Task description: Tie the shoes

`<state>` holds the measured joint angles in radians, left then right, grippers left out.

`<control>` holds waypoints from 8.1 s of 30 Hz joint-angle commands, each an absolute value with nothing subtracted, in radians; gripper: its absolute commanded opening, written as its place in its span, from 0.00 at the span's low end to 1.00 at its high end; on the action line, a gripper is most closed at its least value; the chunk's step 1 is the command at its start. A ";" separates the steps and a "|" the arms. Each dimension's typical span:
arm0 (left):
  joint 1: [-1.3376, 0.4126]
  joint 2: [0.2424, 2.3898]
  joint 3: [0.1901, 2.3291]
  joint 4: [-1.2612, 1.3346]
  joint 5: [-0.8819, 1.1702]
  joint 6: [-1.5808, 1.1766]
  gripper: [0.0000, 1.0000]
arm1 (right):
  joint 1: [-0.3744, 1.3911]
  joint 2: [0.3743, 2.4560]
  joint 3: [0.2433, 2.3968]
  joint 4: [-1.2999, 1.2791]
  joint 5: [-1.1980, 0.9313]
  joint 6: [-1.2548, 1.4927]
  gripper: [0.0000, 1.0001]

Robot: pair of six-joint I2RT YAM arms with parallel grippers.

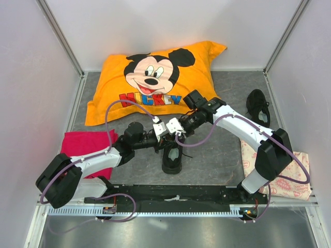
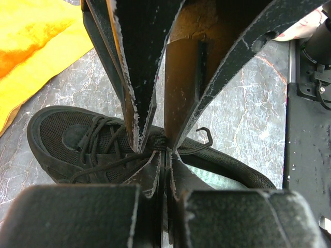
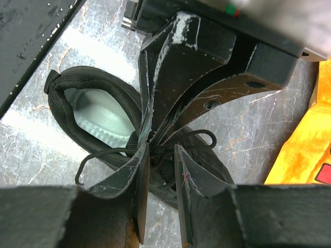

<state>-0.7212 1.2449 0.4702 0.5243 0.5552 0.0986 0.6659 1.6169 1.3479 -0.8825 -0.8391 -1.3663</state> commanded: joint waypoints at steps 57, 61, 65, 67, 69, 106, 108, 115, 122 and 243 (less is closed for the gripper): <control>-0.723 1.180 0.440 0.637 0.305 0.052 0.26 | 0.637 1.577 1.273 -0.528 -0.787 -0.351 0.00; -0.724 1.143 0.423 0.621 0.342 0.072 0.46 | 0.638 1.580 1.269 -0.520 -0.776 -0.336 0.00; -0.724 1.123 0.422 0.607 0.341 0.080 0.48 | 0.638 1.586 1.266 -0.494 -0.764 -0.298 0.00; -0.726 1.124 0.422 0.607 0.322 0.081 0.49 | 0.638 1.586 1.264 -0.491 -0.762 -0.273 0.00; -0.733 1.137 0.426 0.614 0.299 0.089 0.49 | 0.637 1.586 1.258 -0.482 -0.765 -0.247 0.00; -0.759 1.140 0.422 0.574 0.391 0.222 0.02 | 0.572 1.516 1.256 -0.529 -0.825 -0.432 0.51; -0.759 1.144 0.429 0.566 0.400 0.229 0.02 | 0.574 1.470 1.246 -0.546 -0.841 -0.663 0.55; -0.756 1.158 0.437 0.563 0.426 0.230 0.02 | 0.597 1.433 1.253 -0.806 -0.873 -1.303 0.52; -0.752 1.166 0.440 0.561 0.436 0.232 0.02 | 0.653 1.446 1.261 -0.836 -0.868 -1.436 0.49; -0.753 1.129 0.416 0.655 0.269 0.072 0.54 | 0.641 1.479 1.112 -0.276 -0.749 -0.230 0.00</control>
<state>-0.7475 1.1332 0.4007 0.5903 0.2935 0.1200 0.6411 1.5009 1.1091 -0.3141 -0.7502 -0.2512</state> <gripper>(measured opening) 0.536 0.007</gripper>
